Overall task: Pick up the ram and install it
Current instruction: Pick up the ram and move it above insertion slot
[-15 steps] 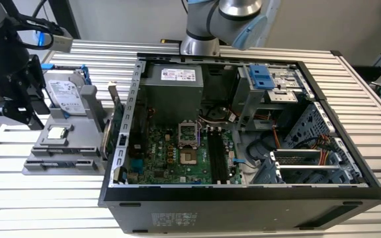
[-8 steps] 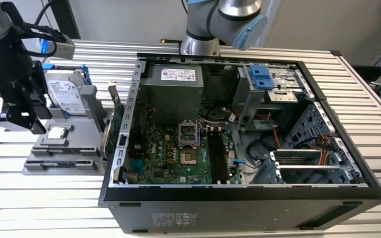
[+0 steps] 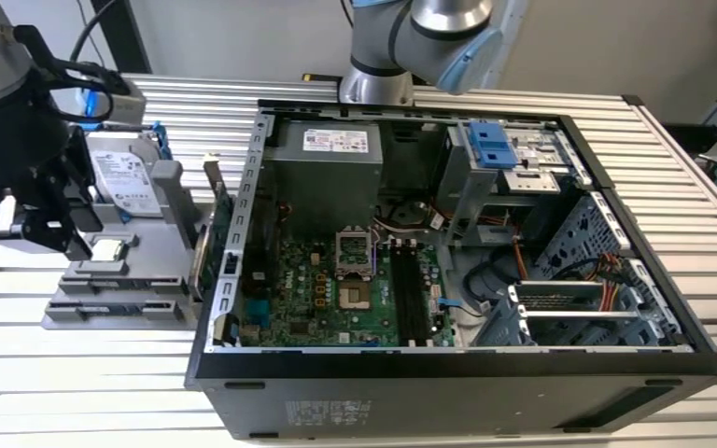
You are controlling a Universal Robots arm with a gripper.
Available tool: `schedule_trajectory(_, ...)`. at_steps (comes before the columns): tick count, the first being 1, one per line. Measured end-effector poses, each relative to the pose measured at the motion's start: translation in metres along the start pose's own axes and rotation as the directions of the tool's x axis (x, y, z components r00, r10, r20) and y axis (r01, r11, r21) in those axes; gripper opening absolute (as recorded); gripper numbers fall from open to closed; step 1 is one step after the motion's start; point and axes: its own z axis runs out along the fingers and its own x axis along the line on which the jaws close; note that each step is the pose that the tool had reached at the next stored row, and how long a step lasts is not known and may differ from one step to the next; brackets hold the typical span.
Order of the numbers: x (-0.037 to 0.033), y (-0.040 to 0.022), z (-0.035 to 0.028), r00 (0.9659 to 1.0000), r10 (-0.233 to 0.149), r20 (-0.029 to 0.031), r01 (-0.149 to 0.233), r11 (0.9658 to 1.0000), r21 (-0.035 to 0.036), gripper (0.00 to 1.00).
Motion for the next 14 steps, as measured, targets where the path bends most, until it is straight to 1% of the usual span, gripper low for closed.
schedule_trajectory(5,-0.0002,0.0025,0.0057,1.0000,0.000,0.0001,0.000,1.0000,0.0001,1.00)
schedule_trajectory(14,-0.0002,0.0027,0.0220,1.0000,0.000,-0.0007,0.000,1.0000,0.0000,1.00)
